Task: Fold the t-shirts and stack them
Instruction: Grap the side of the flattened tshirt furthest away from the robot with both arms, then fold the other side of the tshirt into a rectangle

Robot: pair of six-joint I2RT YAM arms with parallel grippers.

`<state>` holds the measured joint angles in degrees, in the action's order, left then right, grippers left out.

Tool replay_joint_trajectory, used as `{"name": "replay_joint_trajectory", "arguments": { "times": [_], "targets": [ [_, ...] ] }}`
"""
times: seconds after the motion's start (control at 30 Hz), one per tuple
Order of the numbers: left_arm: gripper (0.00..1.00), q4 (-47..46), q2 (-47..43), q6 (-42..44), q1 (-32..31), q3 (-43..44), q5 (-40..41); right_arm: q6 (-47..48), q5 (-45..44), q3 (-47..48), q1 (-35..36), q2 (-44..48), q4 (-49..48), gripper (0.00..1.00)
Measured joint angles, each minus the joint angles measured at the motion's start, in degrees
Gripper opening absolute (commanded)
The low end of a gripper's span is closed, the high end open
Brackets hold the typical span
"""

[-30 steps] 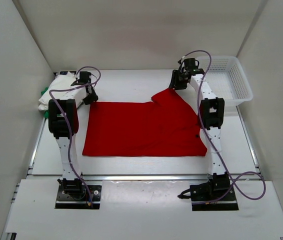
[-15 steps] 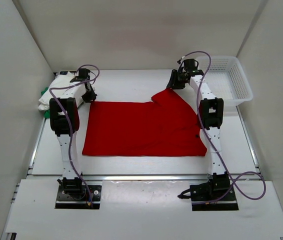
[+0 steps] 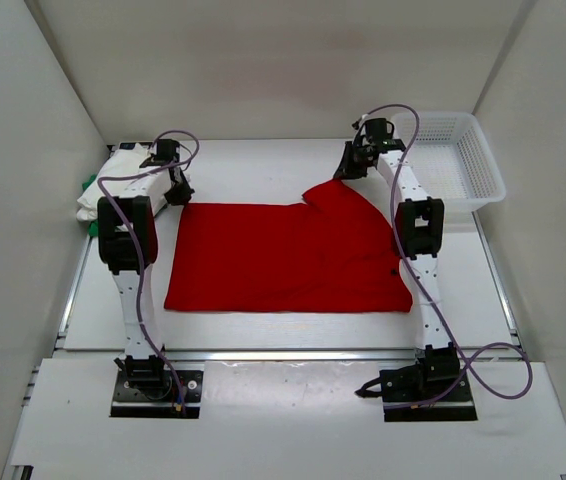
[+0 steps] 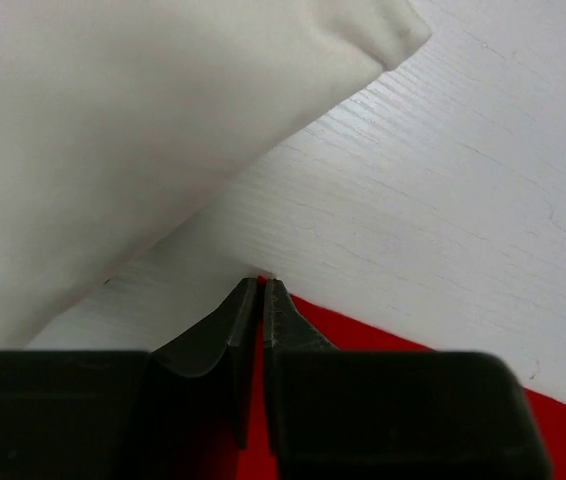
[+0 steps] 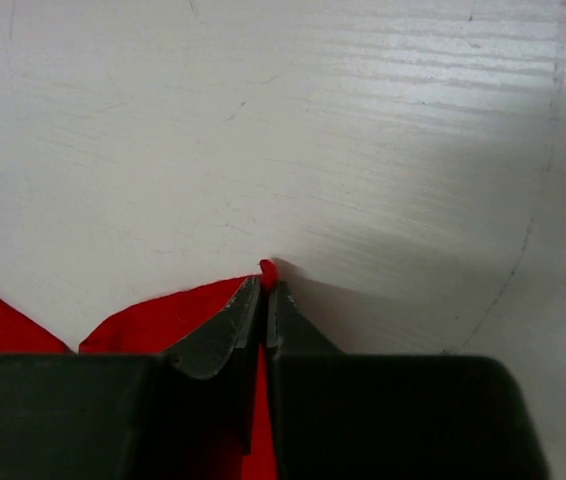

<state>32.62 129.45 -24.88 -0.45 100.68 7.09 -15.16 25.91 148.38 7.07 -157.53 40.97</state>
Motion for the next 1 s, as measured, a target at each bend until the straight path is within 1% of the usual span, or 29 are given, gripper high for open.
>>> {"name": "replay_joint_trajectory", "arguments": {
  "times": [0.17, 0.27, 0.37, 0.47, 0.53, 0.6, 0.7, 0.77, 0.9, 1.0],
  "targets": [
    [0.0, -1.9, -1.2, -0.6, 0.0, -2.3, -0.5, 2.2, -2.8, 0.1, 0.5, 2.4, 6.6, 0.0],
    [0.0, -3.5, -2.6, -1.6, 0.0, -4.8, -1.9, 3.8, -4.8, -4.8, 1.0, 8.0, 10.3, 0.0],
    [0.0, -4.2, -3.7, -2.5, -0.1, -6.6, -3.4, 4.6, -7.5, -17.2, 2.1, 17.6, 8.9, 0.01],
    [0.0, -5.6, -4.7, -3.0, -0.1, -8.6, -4.5, 4.3, -9.2, -39.5, 3.3, 31.6, 0.9, 0.0],
    [0.0, -6.2, -6.1, -3.4, 0.0, -10.8, -5.4, 3.7, -9.6, -49.9, 4.0, 38.8, -1.2, 0.0],
    [0.0, -6.3, -6.7, -3.6, 0.0, -11.8, -6.2, 3.3, -10.1, -55.2, 4.0, 43.3, -2.5, 0.01],
    [0.0, -6.8, -7.0, -3.6, 0.0, -12.3, -6.6, 3.1, -11.5, -57.9, 3.6, 46.2, -6.2, 0.0],
    [0.0, -7.8, -8.0, -3.7, 0.0, -13.9, -7.1, 2.8, -12.4, -61.4, 3.5, 48.4, -9.7, 0.0],
    [0.0, -8.5, -11.3, -3.9, 0.1, -18.4, -7.7, 1.2, -14.1, -71.3, 4.2, 55.1, -13.5, 0.0],
    [0.0, -9.7, -14.9, -4.1, 0.7, -22.1, -8.0, -0.2, -15.0, -79.4, 4.5, 61.8, -16.2, 0.0]
  ]
}}
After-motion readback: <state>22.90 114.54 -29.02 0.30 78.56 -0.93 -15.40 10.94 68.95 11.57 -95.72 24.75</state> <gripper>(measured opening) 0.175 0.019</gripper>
